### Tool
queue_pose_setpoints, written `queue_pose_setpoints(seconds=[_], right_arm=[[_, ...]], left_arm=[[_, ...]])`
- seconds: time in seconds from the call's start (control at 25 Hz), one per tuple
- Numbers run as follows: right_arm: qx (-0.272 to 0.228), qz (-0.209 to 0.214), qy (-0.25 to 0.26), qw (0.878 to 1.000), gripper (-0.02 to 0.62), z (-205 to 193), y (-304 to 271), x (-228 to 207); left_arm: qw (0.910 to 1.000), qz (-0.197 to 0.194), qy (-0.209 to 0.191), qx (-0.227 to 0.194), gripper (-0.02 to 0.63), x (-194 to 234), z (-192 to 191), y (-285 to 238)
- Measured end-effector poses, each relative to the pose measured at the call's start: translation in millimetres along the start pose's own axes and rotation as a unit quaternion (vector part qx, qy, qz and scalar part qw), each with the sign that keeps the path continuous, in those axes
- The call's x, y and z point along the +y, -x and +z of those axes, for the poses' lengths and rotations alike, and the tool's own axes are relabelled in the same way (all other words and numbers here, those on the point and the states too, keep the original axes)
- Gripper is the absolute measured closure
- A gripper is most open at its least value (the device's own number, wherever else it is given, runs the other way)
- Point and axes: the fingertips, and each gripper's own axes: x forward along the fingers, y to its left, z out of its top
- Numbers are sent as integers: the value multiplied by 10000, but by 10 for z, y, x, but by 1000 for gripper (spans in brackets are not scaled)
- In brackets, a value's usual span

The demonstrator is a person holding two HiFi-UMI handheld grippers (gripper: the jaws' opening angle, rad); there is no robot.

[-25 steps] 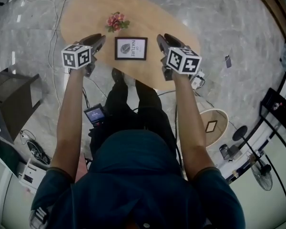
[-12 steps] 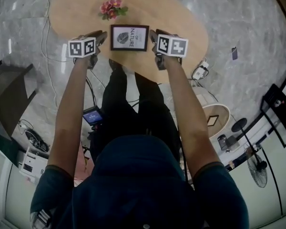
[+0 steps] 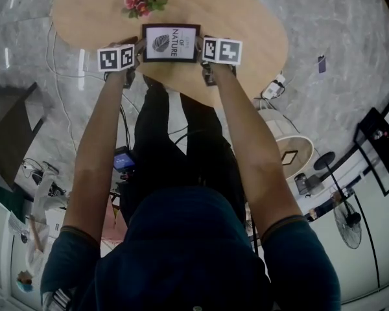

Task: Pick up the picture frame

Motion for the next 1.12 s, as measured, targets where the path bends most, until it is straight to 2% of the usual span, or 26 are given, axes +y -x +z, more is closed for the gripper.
queue_pose_setpoints(seconds=[0.24,0.48,0.56,0.6,0.84,1.12], right_arm=[[187,-137,85,9997,491,-78,-236,-66],[300,-298,293,9987,491,-170,-371,-106],[261,-368,333,9984,491,-200,-377,-113],[257,-400,321,9984,492,-225,-384,-122],[395,-440,194,9981,508,-256,-355,-127],[-22,-372,73,9993,509,-126,-12,74]], left_arm=[[9986,432,-217,219,433,92,-98,-196],[9958,763,-422,275,459,140,-156,-255],[9957,734,-478,300,466,100,-183,-280],[9959,688,-488,331,522,64,-205,-300],[9968,563,-405,395,531,3,-220,-272],[9952,617,-755,7,532,-167,60,93]])
